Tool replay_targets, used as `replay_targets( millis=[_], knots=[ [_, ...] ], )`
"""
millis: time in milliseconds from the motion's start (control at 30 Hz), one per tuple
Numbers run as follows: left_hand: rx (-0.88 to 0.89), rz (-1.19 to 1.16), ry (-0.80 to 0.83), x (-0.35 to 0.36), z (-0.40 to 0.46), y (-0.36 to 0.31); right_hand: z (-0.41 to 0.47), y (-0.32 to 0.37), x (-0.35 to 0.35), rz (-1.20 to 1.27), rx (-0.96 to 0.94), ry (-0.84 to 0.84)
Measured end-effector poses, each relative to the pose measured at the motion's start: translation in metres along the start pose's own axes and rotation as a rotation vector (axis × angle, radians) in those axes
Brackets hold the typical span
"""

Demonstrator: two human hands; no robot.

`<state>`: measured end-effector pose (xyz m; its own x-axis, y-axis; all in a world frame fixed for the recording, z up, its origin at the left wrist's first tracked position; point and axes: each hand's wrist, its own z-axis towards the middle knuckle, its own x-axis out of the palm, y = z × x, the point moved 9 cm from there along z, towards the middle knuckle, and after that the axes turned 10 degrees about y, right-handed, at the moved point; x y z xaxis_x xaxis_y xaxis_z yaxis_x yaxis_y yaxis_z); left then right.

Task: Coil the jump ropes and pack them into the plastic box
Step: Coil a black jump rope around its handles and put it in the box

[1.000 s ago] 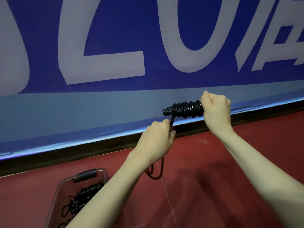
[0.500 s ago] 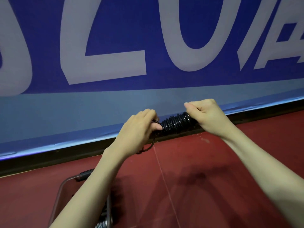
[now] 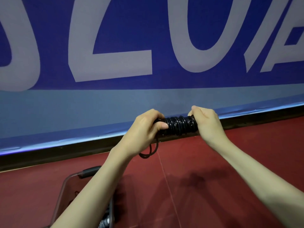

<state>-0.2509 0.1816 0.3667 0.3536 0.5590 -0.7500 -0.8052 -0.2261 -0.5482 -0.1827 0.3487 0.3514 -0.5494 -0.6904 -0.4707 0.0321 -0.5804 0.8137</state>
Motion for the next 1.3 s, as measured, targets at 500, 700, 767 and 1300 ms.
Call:
replay_targets(
  millis=[500,700,767,1300],
  knots=[
    [-0.104,-0.185,0.054,0.015,-0.002,0.013,-0.013,0.006,-0.003,-0.041,-0.012,-0.154],
    [-0.126,-0.204,0.039,0.016,-0.001,0.013,-0.019,0.006,-0.008,-0.036,-0.022,-0.288],
    [-0.132,-0.205,0.032,0.016,-0.003,0.015,-0.019,0.006,-0.005,-0.066,-0.024,-0.275],
    [-0.083,-0.803,0.542,0.05,-0.009,0.015,0.002,0.004,0.02,0.345,-0.008,0.301]
  ],
)
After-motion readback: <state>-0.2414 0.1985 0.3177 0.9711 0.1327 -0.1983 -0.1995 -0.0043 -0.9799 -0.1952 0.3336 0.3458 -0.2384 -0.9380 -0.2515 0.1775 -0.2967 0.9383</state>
